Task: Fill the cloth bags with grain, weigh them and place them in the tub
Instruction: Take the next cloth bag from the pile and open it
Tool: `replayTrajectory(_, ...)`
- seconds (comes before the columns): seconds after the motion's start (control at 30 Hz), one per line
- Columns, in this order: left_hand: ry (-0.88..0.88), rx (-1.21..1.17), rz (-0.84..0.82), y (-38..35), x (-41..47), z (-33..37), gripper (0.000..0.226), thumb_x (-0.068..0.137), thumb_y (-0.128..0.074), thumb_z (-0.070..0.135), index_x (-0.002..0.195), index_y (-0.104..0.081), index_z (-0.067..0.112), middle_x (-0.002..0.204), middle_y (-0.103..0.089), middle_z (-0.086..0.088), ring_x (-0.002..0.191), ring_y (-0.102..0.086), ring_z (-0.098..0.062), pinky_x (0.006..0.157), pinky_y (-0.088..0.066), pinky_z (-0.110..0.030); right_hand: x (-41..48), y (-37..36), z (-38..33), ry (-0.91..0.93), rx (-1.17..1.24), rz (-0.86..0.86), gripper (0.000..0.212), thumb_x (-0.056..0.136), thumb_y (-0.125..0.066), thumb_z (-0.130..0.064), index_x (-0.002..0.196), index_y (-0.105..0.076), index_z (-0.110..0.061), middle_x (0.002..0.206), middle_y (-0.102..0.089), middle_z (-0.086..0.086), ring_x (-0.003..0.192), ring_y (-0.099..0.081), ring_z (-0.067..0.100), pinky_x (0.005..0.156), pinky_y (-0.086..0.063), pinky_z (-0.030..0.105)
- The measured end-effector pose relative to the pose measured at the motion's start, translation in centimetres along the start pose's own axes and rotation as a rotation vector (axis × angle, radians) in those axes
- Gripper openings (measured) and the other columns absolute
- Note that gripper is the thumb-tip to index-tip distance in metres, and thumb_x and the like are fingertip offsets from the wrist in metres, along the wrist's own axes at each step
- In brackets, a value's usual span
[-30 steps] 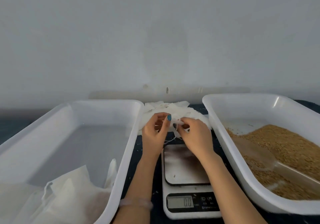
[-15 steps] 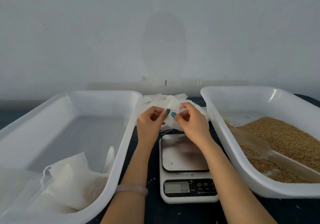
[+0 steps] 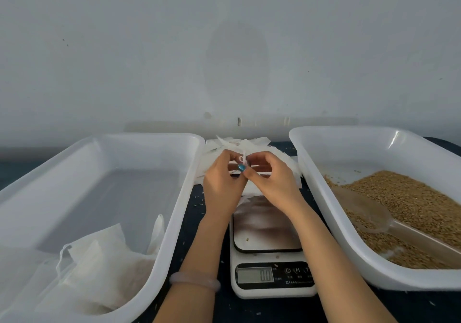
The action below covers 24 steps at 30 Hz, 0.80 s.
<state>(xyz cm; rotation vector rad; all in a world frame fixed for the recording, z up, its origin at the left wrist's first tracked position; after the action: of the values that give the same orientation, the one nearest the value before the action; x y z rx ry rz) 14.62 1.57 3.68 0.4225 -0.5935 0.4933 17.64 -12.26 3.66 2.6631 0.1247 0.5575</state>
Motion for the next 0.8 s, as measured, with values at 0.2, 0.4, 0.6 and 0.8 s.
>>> replayTrajectory(0.2,-0.031,-0.004,-0.169,-1.5,-0.1,0.6,0.043,0.075,-0.081,0.034,0.11,-0.056,0.026,0.11,-0.059,0.016,0.102,-0.06,-0.004,0.075,-0.054,-0.021,0.1,2.1,-0.1,0.009,-0.097,0.192,0.017,0.098,-0.057,-0.02,0.107,-0.07,-0.015,0.094,-0.073,-0.005,0.087,-0.068,0.01,0.079,-0.053,0.023)
replayTrajectory(0.4,0.281,0.287,-0.507,-3.1,-1.7,-4.1,0.049,0.079,-0.066,0.057,0.119,-0.052,0.032,0.118,-0.058,0.015,0.107,-0.057,-0.007,0.089,-0.047,-0.031,0.0,4.0,1.5,-0.098,-0.114,0.31,0.029,0.096,-0.059,-0.032,0.081,-0.066,-0.01,0.077,-0.071,0.004,0.075,-0.066,0.021,0.068,-0.05,0.034)
replayTrajectory(0.6,0.564,0.569,-0.42,-0.1,-1.7,-6.4,0.075,0.084,-0.052,0.071,0.127,-0.042,0.01,0.122,-0.06,-0.008,0.114,-0.057,-0.03,0.093,-0.049,-0.041,0.0,3.7,1.9,-0.134,-0.066,0.272,0.024,0.096,-0.059,-0.032,0.09,-0.069,-0.012,0.079,-0.071,0.003,0.078,-0.067,0.021,0.075,-0.057,0.043)
replayTrajectory(0.8,0.594,0.58,-0.445,-0.3,-1.7,-6.7,0.08,0.087,-0.043,0.073,0.124,-0.052,0.003,0.111,-0.068,-0.013,0.106,-0.063,-0.031,0.085,-0.049,-0.036,-0.1,3.3,3.9,-0.274,-0.136,0.203,0.026,0.098,-0.053,-0.033,0.079,-0.058,-0.016,0.07,-0.062,0.0,0.07,-0.058,0.023,0.059,-0.042,0.031)
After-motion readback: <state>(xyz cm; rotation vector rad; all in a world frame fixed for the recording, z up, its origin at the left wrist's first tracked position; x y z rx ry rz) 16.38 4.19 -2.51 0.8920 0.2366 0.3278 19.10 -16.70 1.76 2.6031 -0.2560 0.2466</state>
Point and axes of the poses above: each hand's wrist, its own x-axis towards the middle knuckle, its own y-axis out of the back of the hand, z = x × y, the point moved 9 cm from there along x, towards the middle knuckle
